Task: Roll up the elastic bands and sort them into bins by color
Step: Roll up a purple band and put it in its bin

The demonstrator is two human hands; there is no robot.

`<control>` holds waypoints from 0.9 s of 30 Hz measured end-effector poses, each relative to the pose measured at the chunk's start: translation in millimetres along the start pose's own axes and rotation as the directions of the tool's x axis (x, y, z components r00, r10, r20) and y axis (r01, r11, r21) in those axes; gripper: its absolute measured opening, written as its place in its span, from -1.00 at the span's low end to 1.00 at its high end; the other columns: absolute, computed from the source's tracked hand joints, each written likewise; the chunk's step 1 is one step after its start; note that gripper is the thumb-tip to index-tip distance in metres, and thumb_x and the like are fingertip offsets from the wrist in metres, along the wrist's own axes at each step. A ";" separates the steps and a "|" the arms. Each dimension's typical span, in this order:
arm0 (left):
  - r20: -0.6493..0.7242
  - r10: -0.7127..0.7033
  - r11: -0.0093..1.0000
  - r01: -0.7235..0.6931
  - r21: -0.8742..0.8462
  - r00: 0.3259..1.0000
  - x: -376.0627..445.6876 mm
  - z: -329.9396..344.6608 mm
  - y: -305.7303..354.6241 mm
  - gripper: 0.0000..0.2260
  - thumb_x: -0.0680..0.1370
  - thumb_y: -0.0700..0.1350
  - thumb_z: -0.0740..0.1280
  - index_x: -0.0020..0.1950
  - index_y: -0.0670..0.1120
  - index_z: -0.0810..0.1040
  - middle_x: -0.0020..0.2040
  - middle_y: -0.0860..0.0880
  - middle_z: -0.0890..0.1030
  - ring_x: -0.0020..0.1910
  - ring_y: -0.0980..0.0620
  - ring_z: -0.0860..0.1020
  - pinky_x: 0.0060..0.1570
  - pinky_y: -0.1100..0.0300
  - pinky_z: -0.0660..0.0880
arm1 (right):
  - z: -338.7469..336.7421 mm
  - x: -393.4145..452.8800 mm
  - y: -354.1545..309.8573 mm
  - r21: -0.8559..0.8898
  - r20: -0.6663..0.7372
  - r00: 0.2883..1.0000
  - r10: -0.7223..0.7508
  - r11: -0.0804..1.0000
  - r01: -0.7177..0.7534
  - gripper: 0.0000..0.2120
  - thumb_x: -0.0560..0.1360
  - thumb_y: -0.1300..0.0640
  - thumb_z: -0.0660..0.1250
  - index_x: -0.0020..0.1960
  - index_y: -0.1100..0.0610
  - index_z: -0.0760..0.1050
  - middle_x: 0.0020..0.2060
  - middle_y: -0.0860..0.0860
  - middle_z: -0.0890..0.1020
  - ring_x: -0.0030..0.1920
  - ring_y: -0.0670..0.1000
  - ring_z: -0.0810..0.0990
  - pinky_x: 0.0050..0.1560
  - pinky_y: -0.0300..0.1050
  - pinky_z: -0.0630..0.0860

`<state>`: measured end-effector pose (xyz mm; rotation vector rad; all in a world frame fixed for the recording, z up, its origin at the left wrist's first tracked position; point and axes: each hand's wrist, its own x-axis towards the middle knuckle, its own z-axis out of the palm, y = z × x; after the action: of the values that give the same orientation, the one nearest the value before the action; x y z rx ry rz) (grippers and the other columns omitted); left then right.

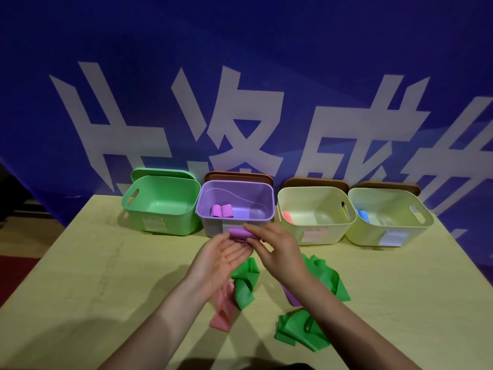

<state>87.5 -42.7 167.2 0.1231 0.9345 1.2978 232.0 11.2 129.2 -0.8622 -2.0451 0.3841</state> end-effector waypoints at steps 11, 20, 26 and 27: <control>0.045 0.249 0.945 -0.253 0.209 0.967 4.4 -6.5 4.0 -0.73 0.57 -0.32 0.24 0.27 -0.29 0.49 0.14 -0.27 0.60 0.11 -0.13 0.60 0.08 0.16 0.57 | 0.1 5.8 -14.0 0.378 0.166 0.942 0.291 0.863 -0.334 -0.76 0.51 0.19 0.39 0.11 -0.08 0.56 0.00 -0.10 0.59 0.01 -0.16 0.56 0.03 -0.32 0.46; 0.150 0.358 0.872 -0.387 0.299 0.922 -1.3 -1.7 -2.6 -0.76 0.54 -0.38 0.24 0.14 -0.18 0.57 -0.04 -0.07 0.70 -0.04 0.07 0.64 -0.03 0.32 0.55 | 6.1 8.6 -20.6 0.643 0.243 0.772 0.587 0.498 -0.581 -0.87 0.43 0.33 0.44 -0.03 0.20 0.61 -0.13 0.15 0.68 -0.13 0.00 0.60 0.00 -0.12 0.53; 0.146 0.356 0.875 -0.384 0.295 0.923 6.4 -4.5 0.4 -0.76 0.51 -0.39 0.27 0.13 -0.21 0.57 -0.08 -0.10 0.69 -0.10 0.05 0.65 -0.10 0.30 0.56 | 1.4 9.7 -22.7 0.733 0.309 0.765 0.565 0.371 -0.570 -0.92 0.44 0.40 0.39 -0.12 0.26 0.58 -0.29 0.07 0.65 -0.29 -0.08 0.58 -0.19 -0.25 0.51; 0.147 0.360 0.868 -0.388 0.309 0.921 7.8 -4.3 1.2 -0.76 0.51 -0.38 0.27 0.13 -0.22 0.57 -0.08 -0.10 0.69 -0.10 0.05 0.65 -0.09 0.29 0.56 | 0.8 9.9 -22.6 0.745 0.320 0.766 0.557 0.351 -0.567 -0.92 0.44 0.40 0.37 -0.13 0.26 0.57 -0.31 0.04 0.64 -0.32 -0.11 0.57 -0.21 -0.26 0.50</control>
<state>83.7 -37.4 161.1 0.6489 1.0857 1.4647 217.6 2.1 147.1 -0.9074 -1.2038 1.6010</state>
